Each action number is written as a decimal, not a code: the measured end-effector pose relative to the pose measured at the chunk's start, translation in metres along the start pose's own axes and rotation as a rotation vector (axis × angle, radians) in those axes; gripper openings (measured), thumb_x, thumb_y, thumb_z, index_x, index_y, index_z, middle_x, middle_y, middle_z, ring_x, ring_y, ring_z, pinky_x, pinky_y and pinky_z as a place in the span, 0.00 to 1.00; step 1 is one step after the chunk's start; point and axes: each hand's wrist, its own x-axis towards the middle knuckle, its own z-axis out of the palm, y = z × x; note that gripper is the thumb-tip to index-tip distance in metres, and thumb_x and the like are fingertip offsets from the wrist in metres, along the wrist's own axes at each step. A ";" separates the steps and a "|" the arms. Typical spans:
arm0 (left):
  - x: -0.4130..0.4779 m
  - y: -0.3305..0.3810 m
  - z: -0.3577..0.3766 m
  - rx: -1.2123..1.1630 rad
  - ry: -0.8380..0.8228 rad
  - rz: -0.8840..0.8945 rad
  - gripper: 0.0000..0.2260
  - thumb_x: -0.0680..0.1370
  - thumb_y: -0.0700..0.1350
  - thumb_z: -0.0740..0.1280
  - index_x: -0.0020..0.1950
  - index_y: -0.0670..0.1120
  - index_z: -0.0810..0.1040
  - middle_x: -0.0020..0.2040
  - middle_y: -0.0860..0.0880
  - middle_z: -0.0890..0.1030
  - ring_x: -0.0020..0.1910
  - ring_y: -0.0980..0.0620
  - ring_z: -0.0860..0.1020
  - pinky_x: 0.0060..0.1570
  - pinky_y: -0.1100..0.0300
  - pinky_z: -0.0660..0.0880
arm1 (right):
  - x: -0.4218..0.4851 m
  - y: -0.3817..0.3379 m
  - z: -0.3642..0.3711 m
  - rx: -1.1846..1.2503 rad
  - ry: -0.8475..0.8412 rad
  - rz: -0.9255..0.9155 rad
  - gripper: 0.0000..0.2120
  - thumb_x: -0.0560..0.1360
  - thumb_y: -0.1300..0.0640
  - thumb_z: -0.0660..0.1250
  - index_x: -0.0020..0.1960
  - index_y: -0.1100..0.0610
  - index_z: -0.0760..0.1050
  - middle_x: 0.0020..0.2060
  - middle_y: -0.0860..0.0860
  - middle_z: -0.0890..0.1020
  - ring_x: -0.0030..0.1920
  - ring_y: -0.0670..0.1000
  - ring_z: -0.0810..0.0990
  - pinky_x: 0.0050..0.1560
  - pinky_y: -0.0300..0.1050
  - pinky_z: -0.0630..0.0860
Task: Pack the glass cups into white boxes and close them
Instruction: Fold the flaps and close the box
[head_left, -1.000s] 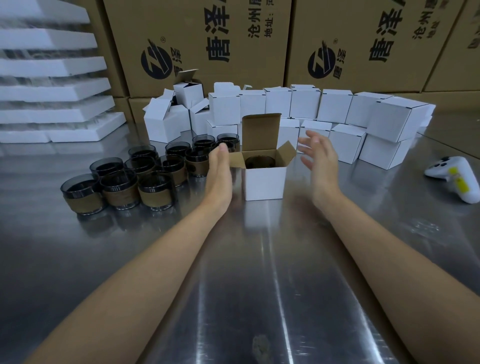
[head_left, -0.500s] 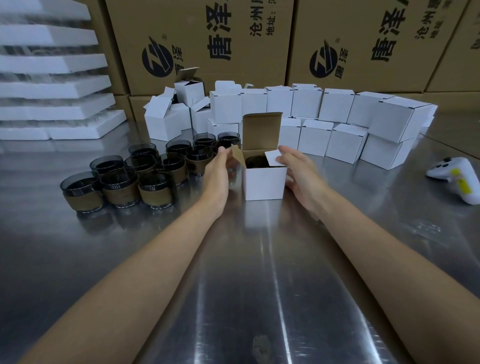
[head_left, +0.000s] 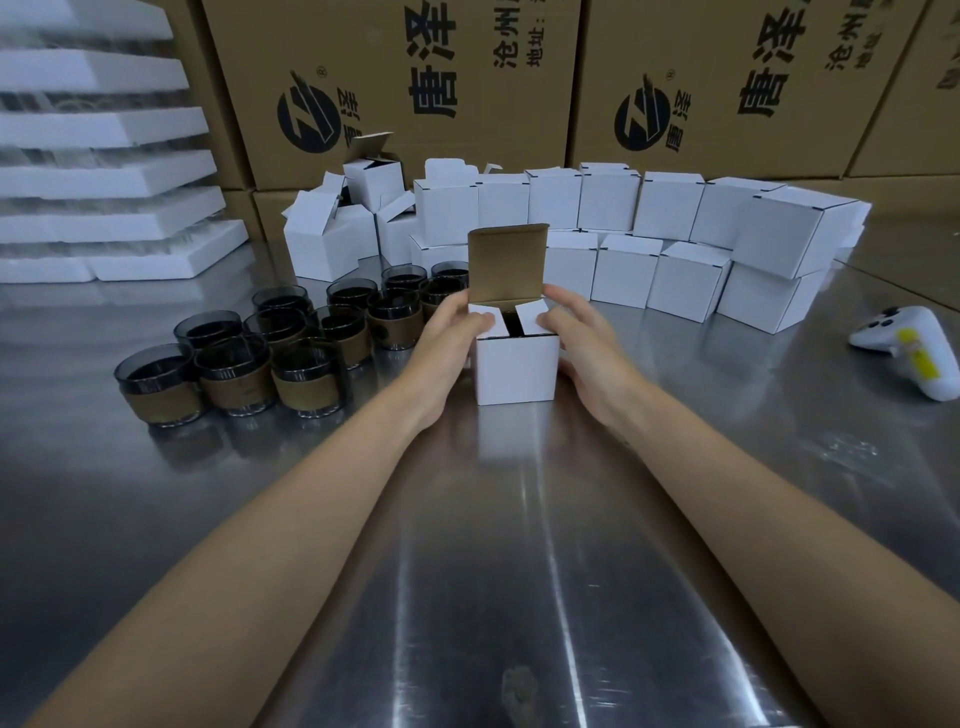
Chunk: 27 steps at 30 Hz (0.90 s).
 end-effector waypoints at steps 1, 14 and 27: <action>0.000 0.001 0.002 -0.006 0.011 -0.001 0.12 0.79 0.38 0.61 0.60 0.50 0.75 0.52 0.49 0.80 0.50 0.50 0.77 0.46 0.56 0.70 | 0.000 0.000 0.000 -0.001 -0.014 -0.012 0.16 0.77 0.62 0.62 0.61 0.47 0.74 0.49 0.46 0.83 0.43 0.44 0.82 0.47 0.40 0.76; -0.005 0.002 0.008 -0.011 0.047 0.056 0.10 0.80 0.40 0.56 0.49 0.48 0.75 0.38 0.55 0.79 0.33 0.59 0.76 0.30 0.69 0.70 | 0.002 -0.001 -0.002 -0.052 -0.043 0.009 0.12 0.79 0.55 0.59 0.55 0.45 0.78 0.48 0.44 0.84 0.45 0.43 0.83 0.45 0.36 0.75; -0.011 -0.003 0.006 -0.012 -0.044 0.085 0.13 0.76 0.58 0.58 0.48 0.52 0.77 0.53 0.48 0.77 0.50 0.53 0.76 0.52 0.57 0.72 | -0.003 0.007 -0.014 -0.327 -0.208 -0.153 0.24 0.72 0.40 0.68 0.65 0.44 0.70 0.57 0.43 0.78 0.58 0.40 0.77 0.57 0.37 0.72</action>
